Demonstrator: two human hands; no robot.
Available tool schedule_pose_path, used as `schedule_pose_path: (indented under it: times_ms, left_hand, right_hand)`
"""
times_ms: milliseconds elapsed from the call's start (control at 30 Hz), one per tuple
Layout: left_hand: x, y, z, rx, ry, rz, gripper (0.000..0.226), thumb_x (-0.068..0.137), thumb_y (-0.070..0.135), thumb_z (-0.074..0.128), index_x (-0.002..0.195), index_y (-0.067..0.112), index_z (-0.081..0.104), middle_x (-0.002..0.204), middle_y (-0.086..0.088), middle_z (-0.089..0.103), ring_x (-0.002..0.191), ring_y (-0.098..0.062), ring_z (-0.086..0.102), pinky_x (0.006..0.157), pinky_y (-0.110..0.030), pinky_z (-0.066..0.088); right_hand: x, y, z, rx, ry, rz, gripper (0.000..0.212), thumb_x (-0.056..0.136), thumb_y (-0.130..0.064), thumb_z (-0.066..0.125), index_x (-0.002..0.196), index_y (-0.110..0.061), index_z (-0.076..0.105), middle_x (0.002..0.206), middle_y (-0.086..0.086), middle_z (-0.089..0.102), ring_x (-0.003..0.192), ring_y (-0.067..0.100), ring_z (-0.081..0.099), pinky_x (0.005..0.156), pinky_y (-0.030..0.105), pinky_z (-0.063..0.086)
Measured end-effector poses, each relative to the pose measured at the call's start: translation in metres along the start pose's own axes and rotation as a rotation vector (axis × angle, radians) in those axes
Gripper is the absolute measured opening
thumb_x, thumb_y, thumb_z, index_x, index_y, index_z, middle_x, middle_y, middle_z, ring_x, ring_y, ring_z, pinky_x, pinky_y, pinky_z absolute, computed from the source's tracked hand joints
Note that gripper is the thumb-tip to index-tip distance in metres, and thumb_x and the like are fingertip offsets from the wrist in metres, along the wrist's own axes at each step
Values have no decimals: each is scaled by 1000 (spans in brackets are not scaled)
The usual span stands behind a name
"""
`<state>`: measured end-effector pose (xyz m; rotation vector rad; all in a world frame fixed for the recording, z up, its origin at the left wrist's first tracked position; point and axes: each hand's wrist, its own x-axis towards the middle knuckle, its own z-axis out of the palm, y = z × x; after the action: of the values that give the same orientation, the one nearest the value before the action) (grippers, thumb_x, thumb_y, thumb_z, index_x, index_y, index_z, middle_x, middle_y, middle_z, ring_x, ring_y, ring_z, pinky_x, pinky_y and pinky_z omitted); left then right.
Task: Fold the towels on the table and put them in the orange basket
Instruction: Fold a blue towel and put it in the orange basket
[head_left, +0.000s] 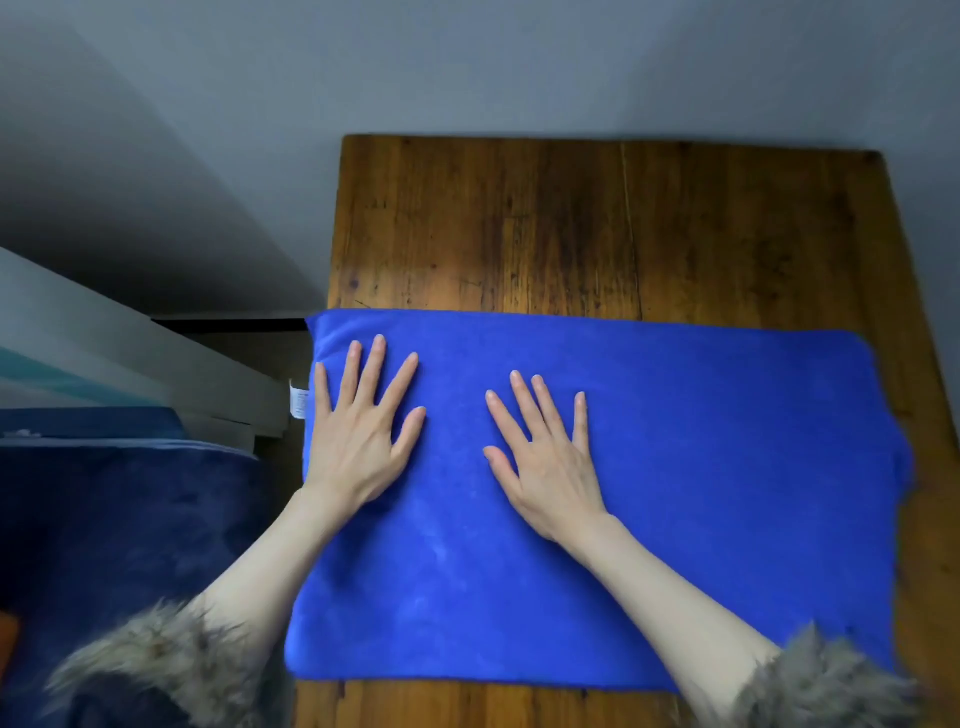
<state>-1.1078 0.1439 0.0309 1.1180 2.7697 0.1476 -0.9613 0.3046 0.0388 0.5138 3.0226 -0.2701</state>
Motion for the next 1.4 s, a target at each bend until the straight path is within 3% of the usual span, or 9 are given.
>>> schedule_pose_path:
  times_ms: [167,400,500,567,667,767,967,1267,1400]
  left_hand:
    - [-21,72,3,-88,-19,71,56,93,41,27,147,26,26,157,-8,16,145,-27,7,113,-51,3]
    - [-54,203,24,-100,-97,280,53,92,37,32,142,23,35,152,-11,28,141,-29,18,109,-54,12]
    - [-63,248,33,-74,-145,336,52,92,38,33,142,24,37,151,-11,31,140,-30,22,108,-56,13]
    - [-67,266,39,-39,-159,365,52,92,41,33,142,25,37,152,-9,31,140,-29,20,109,-57,13]
    - [-72,273,47,21,-149,357,54,93,43,31,144,27,34,153,-7,28,141,-28,19,110,-58,14]
    - [-71,274,49,62,-128,361,54,93,44,29,145,27,31,154,-6,26,142,-28,18,111,-58,14]
    - [-72,274,50,91,-133,346,54,94,44,28,145,27,30,154,-6,25,143,-27,16,112,-58,11]
    - [-73,277,50,91,-106,331,54,96,46,19,146,28,24,155,-5,22,144,-26,14,113,-56,10]
    - [-72,278,51,77,-80,323,54,94,45,26,146,29,26,155,-5,23,143,-26,14,114,-55,7]
  right_hand:
    - [-42,45,-21,186,127,134,49,94,-33,34,137,-14,45,148,9,37,140,20,21,113,49,12]
    - [-122,139,-51,235,325,442,43,93,-24,35,125,-5,56,135,14,52,132,27,38,110,52,26]
    - [-151,178,-57,216,410,582,39,91,-20,37,119,-4,60,126,15,57,119,33,51,97,50,43]
    - [-163,203,-58,248,464,742,34,88,-13,43,116,-3,61,119,16,60,109,36,56,88,47,45]
    - [-167,234,-62,464,421,1012,33,90,-6,51,122,-3,56,116,17,57,105,36,56,90,46,44]
    - [-155,254,-68,728,251,1187,36,94,-19,53,127,-6,50,116,10,58,107,27,56,88,32,43]
    - [-143,271,-73,857,211,1195,14,91,-17,56,97,-7,64,101,7,65,93,23,59,77,29,46]
    - [-148,280,-76,1009,125,1178,36,90,-16,60,124,-8,53,114,6,63,105,22,60,90,30,47]
    - [-143,282,-75,936,55,1118,11,89,-10,56,93,-7,66,94,5,65,96,24,62,87,35,52]
